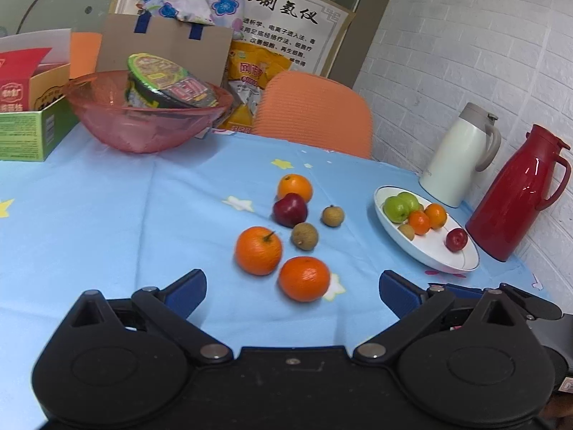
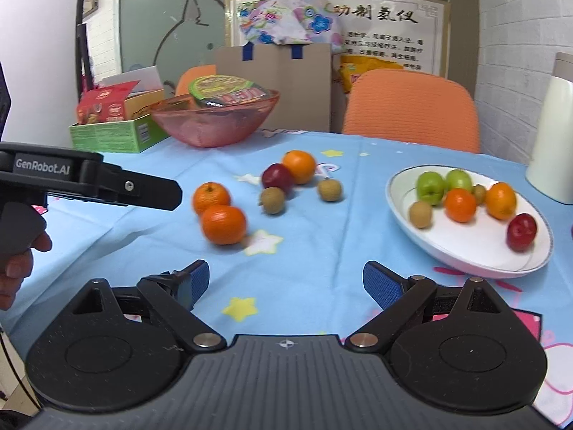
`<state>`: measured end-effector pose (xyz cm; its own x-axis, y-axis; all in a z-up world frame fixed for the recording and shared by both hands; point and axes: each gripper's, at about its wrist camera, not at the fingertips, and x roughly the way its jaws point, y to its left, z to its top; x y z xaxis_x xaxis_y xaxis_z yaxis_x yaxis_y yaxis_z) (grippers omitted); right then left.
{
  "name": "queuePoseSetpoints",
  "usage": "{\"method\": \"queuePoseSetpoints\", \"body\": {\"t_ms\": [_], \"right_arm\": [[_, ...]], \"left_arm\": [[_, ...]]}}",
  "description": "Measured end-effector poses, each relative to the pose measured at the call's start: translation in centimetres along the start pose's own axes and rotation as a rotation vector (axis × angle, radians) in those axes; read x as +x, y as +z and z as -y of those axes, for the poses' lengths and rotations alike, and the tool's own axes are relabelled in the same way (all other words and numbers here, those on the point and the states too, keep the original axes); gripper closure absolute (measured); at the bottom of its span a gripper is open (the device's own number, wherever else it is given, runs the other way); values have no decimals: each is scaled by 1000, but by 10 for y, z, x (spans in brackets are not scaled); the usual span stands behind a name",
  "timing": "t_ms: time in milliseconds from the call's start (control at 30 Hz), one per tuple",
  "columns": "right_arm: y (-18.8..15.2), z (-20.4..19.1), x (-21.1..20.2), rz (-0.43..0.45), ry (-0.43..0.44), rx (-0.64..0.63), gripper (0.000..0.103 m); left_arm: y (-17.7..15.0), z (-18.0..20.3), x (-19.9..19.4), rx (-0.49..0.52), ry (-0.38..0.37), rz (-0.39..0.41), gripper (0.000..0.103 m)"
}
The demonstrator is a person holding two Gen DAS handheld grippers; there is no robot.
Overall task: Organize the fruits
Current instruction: 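Move both grippers back to the fruit pile, then grasp an orange with the right gripper while the left gripper grasps another orange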
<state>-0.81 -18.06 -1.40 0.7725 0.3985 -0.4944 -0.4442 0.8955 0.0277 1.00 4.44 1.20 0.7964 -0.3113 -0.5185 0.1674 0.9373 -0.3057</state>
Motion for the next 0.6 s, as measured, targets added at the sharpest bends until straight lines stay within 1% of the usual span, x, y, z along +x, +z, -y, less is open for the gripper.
{"method": "queuePoseSetpoints", "body": {"t_ms": [67,167,267,400,533,567,600], "right_arm": [[-1,-7,4,-7,21,12,0],[1,-17,13,-19,58,18,0],[8,-25,19,-12,86,24,0],[16,-29,30,-14,86,40,0],[20,-29,40,-27,67,54,0],[20,-29,43,-35,61,49,0],[20,-29,46,-42,57,43,0]], "left_arm": [[-3,-9,-4,-18,-6,4,0],[-4,-20,-10,-46,-35,8,0],[-1,-29,-13,-58,-69,10,0],[4,-38,-13,-57,-78,14,0],[5,-47,-8,-88,-134,-6,10],[5,-48,-5,-94,-153,-19,17],[5,-48,-2,-100,-170,-28,21]]}}
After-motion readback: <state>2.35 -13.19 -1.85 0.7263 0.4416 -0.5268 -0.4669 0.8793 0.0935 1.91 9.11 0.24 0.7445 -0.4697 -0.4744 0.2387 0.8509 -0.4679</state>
